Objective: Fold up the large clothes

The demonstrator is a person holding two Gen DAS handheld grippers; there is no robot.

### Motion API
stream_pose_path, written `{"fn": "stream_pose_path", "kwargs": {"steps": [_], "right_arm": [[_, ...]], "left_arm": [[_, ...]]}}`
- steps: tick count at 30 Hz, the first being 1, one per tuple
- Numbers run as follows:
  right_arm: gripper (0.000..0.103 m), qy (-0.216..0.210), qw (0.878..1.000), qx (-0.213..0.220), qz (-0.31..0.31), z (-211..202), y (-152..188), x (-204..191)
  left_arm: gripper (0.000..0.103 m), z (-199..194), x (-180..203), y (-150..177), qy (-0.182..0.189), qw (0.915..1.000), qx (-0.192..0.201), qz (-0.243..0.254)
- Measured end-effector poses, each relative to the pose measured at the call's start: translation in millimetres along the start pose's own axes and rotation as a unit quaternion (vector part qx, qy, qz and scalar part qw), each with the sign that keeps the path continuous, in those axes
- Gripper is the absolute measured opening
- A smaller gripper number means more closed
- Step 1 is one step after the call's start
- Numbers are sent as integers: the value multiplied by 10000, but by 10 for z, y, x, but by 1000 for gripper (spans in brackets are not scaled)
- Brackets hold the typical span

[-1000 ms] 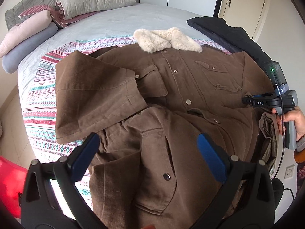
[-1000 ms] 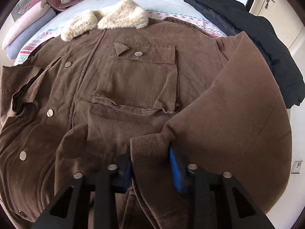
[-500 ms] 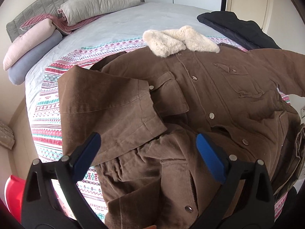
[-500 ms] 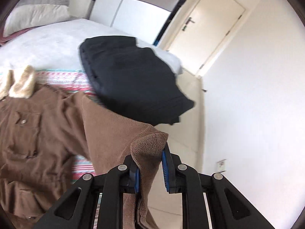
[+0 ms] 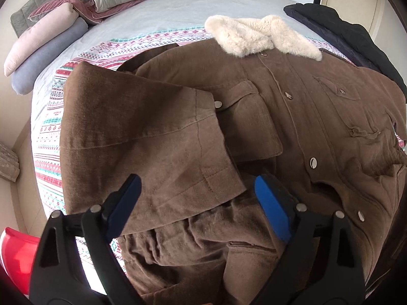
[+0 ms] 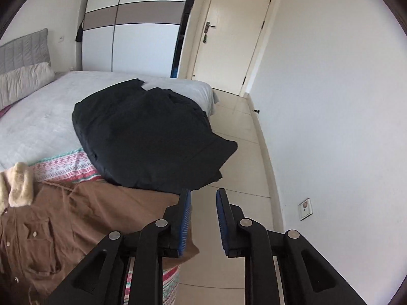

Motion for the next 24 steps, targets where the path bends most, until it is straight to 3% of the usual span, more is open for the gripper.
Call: {"fn": "stream_pose_path", "kwargs": {"steps": [2, 4, 6, 9, 12, 17, 21, 22, 24], "right_arm": [[35, -316, 9992, -62, -247, -101, 143, -277], [47, -675, 9964, -144, -488, -227, 313, -576], [48, -1019, 9915, -230, -771, -301, 474, -884], [49, -1315, 9826, -223, -1292, -523, 760, -1264], [49, -1490, 9720, -159, -1809, -721, 996, -1591], [50, -1739, 9593, -216, -2215, -830, 1212, -2002], [51, -1708, 9557, -279, -2382, -798, 1295, -2181], [53, -1692, 9554, -297, -2403, -769, 1304, -2226], [56, -1677, 9552, -340, -2416, -723, 1288, -2275]], "left_arm": [[84, 109, 12, -21, 22, 9999, -125, -31], [72, 212, -12, -36, 70, 9996, -263, -125], [49, 266, -85, -45, 220, 9987, -322, -316], [35, 159, -263, -38, 367, 9980, -187, -483], [29, -167, -559, -22, 193, 9978, 235, -582], [24, -780, -1423, 56, -491, 9902, 856, -991], [22, -1096, -2384, 230, -1587, 9702, 985, -1542], [22, -1139, -2634, 286, -2002, 9604, 934, -1700], [17, -1199, -3086, 371, -2975, 9313, 769, -1954]]}}
Point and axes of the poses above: each gripper's, at about its wrist camera, not at the fingertips, and z roughly the way its jaws point, x to its right, y to its underside, the point moved 3 cm from there along z, roughly the way its jaws point, and after that the axes turned 6 degrees about z, right-handed, at the moved point
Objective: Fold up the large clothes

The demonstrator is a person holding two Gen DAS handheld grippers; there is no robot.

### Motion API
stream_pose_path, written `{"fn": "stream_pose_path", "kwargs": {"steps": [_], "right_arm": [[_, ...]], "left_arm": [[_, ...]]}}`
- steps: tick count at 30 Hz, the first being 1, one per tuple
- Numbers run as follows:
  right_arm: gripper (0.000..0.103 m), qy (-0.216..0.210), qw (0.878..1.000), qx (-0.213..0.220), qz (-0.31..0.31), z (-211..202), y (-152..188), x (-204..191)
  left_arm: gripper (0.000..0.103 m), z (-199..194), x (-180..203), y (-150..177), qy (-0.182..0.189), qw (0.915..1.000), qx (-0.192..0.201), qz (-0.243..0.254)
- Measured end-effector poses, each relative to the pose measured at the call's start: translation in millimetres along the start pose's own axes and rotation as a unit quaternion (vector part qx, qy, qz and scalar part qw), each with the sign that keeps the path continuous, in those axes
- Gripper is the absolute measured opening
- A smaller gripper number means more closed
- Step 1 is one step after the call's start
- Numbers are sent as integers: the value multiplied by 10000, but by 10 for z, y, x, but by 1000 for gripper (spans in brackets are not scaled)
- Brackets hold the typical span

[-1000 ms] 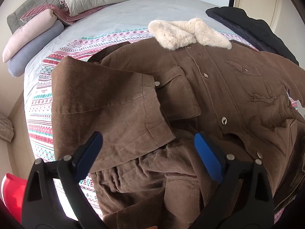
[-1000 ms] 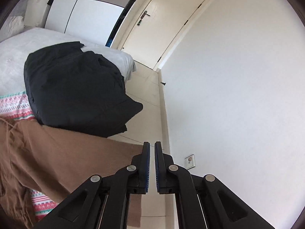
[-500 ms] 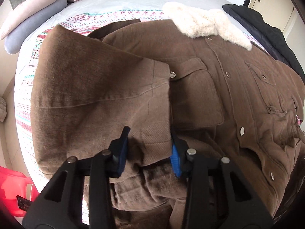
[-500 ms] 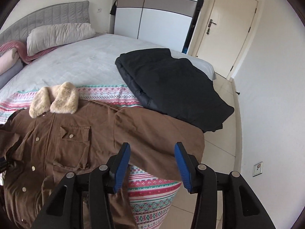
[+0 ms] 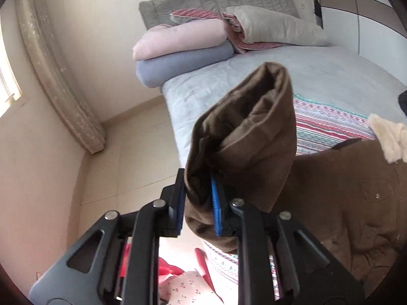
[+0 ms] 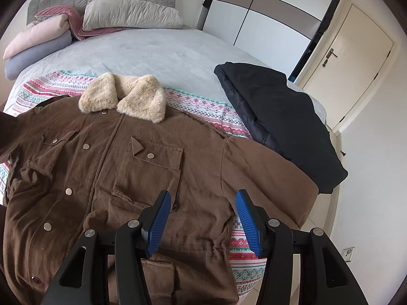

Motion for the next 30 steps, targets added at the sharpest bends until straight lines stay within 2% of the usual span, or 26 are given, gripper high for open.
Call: {"fn": "stream_pose_path", "kwargs": {"steps": [1, 2, 3, 4, 5, 6, 7, 9, 12, 15, 18, 22, 25, 26, 27, 28, 29, 30], "right_arm": [[58, -20, 10000, -29, 17, 48, -24, 4], [59, -48, 10000, -60, 37, 79, -57, 5], [62, -94, 9999, -102, 49, 142, -97, -4], [65, -155, 9998, -148, 40, 214, -145, -17], [66, -226, 9996, -175, 13, 281, -206, -39], [68, -299, 9994, -191, -25, 361, -266, -60], [70, -345, 9992, -209, -55, 453, -340, -78], [73, -385, 9988, -273, -119, 659, -496, -127], [75, -341, 9982, -360, -327, 1006, -747, -197], [75, -275, 9972, -405, -559, 1380, -976, -257], [75, -297, 9960, -547, -641, 1803, -1164, -268], [75, -303, 9956, -734, -500, 2382, -1308, -152], [75, -406, 9933, -1052, -258, 2794, -1275, -54], [75, -479, 9916, -1194, -137, 2920, -1228, -39], [74, -624, 9897, -1284, 50, 3010, -1162, -27], [70, -748, 9896, -1194, 287, 3034, -1104, -9], [65, -847, 9902, -1037, 403, 3009, -1065, -12], [50, -908, 9910, -904, 375, 2956, -1027, -40]], "left_arm": [[17, 81, -160, -36, -421, 9991, -70, -86], [18, 128, -263, -72, -618, 9979, -121, -165], [28, 150, -287, -115, -557, 9982, -121, -193], [37, 148, -254, -160, -339, 9993, -67, -167], [64, 134, -173, -207, -64, 9999, 27, -121], [85, 119, -20, -246, 289, 9995, 135, -17], [89, 108, 215, -277, 729, 9970, 188, 191], [89, 213, 753, -356, 1567, 9849, -1, 735], [89, 416, 1595, -430, 2268, 9631, -387, 1399], [89, 642, 2359, -523, 2613, 9455, -453, 1891], [89, 850, 2923, -565, 2895, 9288, -589, 2235], [89, 1219, 3380, -552, 3260, 9088, -959, 2420], [89, 1465, 3526, -438, 3570, 8914, -1468, 2375], [86, 1481, 3517, -411, 3677, 8901, -1515, 2225], [76, 1443, 3492, -398, 3772, 8902, -1453, 2101], [70, 1384, 3470, -383, 3837, 8905, -1400, 2005], [54, 1329, 3443, -358, 3828, 8935, -1378, 1899], [37, 1282, 3417, -330, 3847, 8944, -1403, 1798]]}}
Point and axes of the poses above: each gripper's, at about its wrist camera, not at the fingertips, and z roughly the way its jaws point, x to its right, y to its underside, the point moved 3 cm from there along z, roughly the way its jaws point, and after that the axes turned 6 degrees about z, right-handed, at the moved point
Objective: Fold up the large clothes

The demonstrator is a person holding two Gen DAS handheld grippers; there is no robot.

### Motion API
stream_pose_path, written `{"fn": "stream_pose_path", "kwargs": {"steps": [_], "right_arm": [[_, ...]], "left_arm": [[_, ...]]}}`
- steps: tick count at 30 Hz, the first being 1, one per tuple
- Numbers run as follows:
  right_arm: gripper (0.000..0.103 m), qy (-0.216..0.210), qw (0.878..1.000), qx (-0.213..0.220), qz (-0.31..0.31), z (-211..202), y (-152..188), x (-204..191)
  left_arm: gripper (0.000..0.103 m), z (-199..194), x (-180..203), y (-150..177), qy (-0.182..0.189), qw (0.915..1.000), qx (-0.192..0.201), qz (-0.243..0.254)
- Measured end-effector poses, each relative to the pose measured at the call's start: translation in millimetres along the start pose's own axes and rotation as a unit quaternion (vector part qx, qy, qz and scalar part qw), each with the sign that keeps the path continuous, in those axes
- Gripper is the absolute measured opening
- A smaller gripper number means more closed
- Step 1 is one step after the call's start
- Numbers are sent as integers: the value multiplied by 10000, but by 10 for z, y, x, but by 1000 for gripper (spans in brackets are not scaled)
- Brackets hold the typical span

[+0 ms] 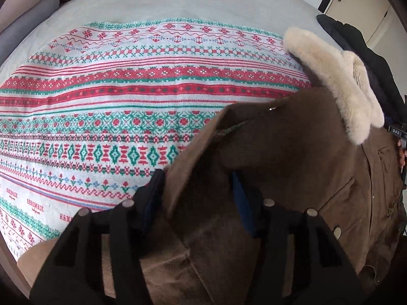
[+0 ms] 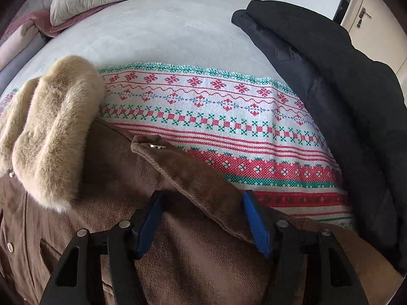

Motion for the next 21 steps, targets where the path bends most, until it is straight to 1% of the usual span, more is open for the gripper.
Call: {"fn": "stream_pose_path", "kwargs": {"steps": [1, 2, 3, 4, 6, 7, 8, 9, 10, 11, 12, 13, 14, 15, 16, 17, 18, 19, 20, 21], "right_arm": [[32, 45, 9999, 98, -88, -49, 53, -44], [22, 150, 9996, 158, -160, -100, 113, -94], [12, 239, 9993, 204, -223, -160, 170, -149], [10, 383, 9983, 340, -294, -241, 221, -213], [9, 766, 9927, 833, -411, -477, 276, -341], [8, 955, 9881, 1126, -429, -624, 257, -389], [8, 1099, 9829, 1418, -414, -785, 190, -416], [8, 1137, 9794, 1645, -297, -934, 113, -407], [8, 1117, 9762, 1855, -150, -1073, 37, -393], [8, 1144, 9722, 2043, -40, -1184, -60, -379], [8, 1276, 9658, 2258, 0, -1259, -118, -378], [8, 1442, 9588, 2448, 53, -1287, -162, -370], [8, 1549, 9536, 2577, 127, -1265, -193, -355], [9, 1608, 9530, 2561, 189, -1168, -221, -339], [13, 1654, 9574, 2360, 181, -998, -244, -333], [15, 1674, 9666, 1936, 114, -755, -269, -335], [18, 1691, 9749, 1445, 51, -525, -265, -330], [18, 1708, 9793, 1088, 3, -366, -230, -323], [19, 1656, 9820, 907, -8, -290, -184, -307], [20, 1555, 9840, 872, -21, -300, -136, -296]], "left_arm": [[31, -47, 6, 41, 40, 9999, 70, -132], [22, -99, -1, 73, 72, 9994, 166, -306], [18, -175, -9, 101, 84, 9981, 343, -509], [17, -269, 5, 128, 12, 9962, 570, -653], [14, -482, 93, 117, -278, 9925, 999, -652], [14, -591, 127, 82, -431, 9899, 1186, -639], [14, -699, 138, 29, -503, 9871, 1365, -665], [13, -819, 135, -31, -550, 9832, 1596, -697], [13, -949, 136, -101, -658, 9778, 1878, -657], [13, -1063, 171, -159, -840, 9705, 2189, -566], [13, -1132, 148, -280, -1035, 9626, 2463, -451], [13, -1144, 163, -385, -1210, 9549, 2684, -377], [14, -1078, 190, -458, -1381, 9513, 2740, -292], [18, -909, 190, -554, -1563, 9526, 2602, -222], [24, -673, 169, -632, -1710, 9599, 2212, -181], [29, -429, 136, -676, -1772, 9689, 1717, -183], [30, -247, 111, -671, -1796, 9752, 1273, -217], [30, -165, 106, -631, -1824, 9777, 1005, -272], [33, -186, 139, -551, -1794, 9781, 1006, -304], [47, -256, 174, -491, -1692, 9791, 1099, -258]]}}
Point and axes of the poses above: each gripper's, at about its wrist camera, not at the fingertips, and z roughly the way its jaws point, x to its right, y to its underside, the point moved 3 cm from there along z, roughly the way its jaws point, and after that the axes turned 6 degrees about z, right-handed, at the moved point
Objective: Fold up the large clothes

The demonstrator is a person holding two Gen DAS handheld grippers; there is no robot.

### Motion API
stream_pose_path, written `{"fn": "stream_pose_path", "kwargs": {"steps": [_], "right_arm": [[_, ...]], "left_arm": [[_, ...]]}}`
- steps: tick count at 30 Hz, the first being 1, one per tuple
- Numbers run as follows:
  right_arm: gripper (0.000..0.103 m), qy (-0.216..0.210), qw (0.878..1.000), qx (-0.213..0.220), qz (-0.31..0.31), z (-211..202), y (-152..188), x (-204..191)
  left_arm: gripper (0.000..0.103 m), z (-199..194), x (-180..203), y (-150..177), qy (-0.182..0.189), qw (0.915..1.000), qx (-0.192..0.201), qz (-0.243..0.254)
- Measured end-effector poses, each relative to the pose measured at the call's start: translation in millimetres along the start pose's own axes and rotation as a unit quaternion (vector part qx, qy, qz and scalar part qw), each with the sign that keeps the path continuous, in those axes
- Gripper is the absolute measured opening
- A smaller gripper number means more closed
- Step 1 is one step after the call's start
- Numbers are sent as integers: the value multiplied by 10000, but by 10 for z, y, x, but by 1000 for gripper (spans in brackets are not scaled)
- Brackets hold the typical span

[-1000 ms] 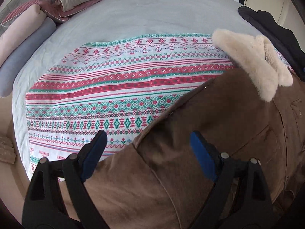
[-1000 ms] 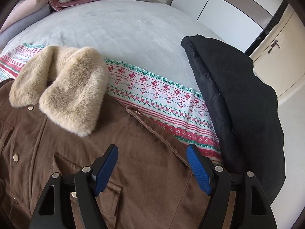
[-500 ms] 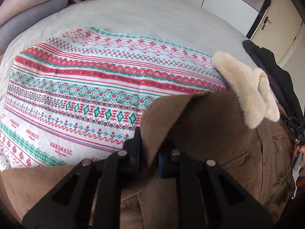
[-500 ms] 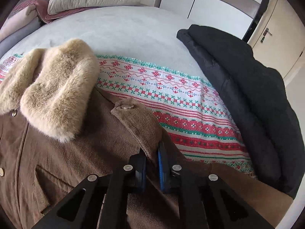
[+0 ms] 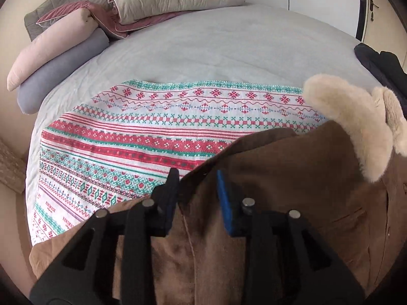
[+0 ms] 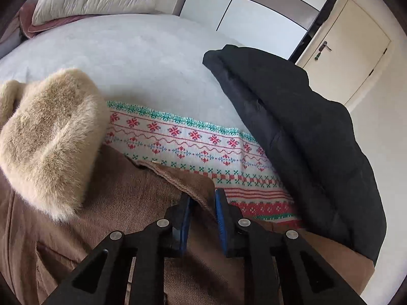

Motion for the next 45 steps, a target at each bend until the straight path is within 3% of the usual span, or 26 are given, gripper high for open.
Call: {"fn": "stream_pose_path", "kwargs": {"steps": [1, 2, 3, 7, 13, 18, 21, 24, 27, 32, 36, 39, 43, 45], "right_arm": [[28, -115, 9999, 19, -41, -62, 33, 21], [34, -198, 9998, 30, -98, -144, 55, 42], [46, -291, 9995, 50, -139, -256, 73, 74], [65, -824, 9964, 104, -162, -863, 198, 201], [73, -1507, 9885, -94, -35, -1832, 683, 322], [74, -1525, 9883, -55, -71, -2469, 1139, 426], [75, -1444, 9893, -62, -192, -2798, 1450, 461], [78, -1630, 9864, -211, 32, -2980, 1794, 523], [80, -1852, 9813, -446, 271, -3031, 2206, 586], [80, -1694, 9807, -898, 377, -2864, 2962, 753], [80, -2000, 9661, -1325, 957, -2697, 3451, 1039], [80, -2361, 9518, -1350, 1417, -2636, 3690, 1231], [80, -2576, 9411, -1345, 1727, -2616, 3874, 1360], [80, -2552, 9421, -1331, 1717, -2625, 3929, 1378]], "left_arm": [[58, -106, 9, 45, 126, 9999, 57, 56], [78, -212, 24, 94, 224, 9997, 65, 110], [82, -330, 23, 144, 308, 9994, 80, 150], [83, -843, 36, 433, 716, 9971, -116, 251], [88, -1682, -51, 1015, 1001, 9943, -336, 125], [89, -2219, -228, 1473, 1250, 9903, -610, 5], [91, -2514, -304, 1748, 1383, 9887, -570, -81], [98, -2724, -333, 2066, 1547, 9866, -509, -99], [98, -2768, -300, 2404, 1782, 9818, -661, 15], [98, -2648, -257, 2950, 2104, 9729, -958, 81], [98, -2570, -241, 3214, 2407, 9670, -768, 341], [96, -2473, -235, 3348, 2646, 9610, -689, 402], [80, -2323, -147, 3508, 3328, 9386, -898, 165], [61, -2279, -43, 3601, 3544, 9292, -1030, 201]]}}
Point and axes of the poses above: each gripper's, at about its wrist camera, not at the fingertips, and z roughly the way its jaws point, x to its right, y to its underside, the point moved 3 cm from there along z, roughly the way its jaws point, and after that the axes turned 6 degrees about z, right-handed, at the moved point
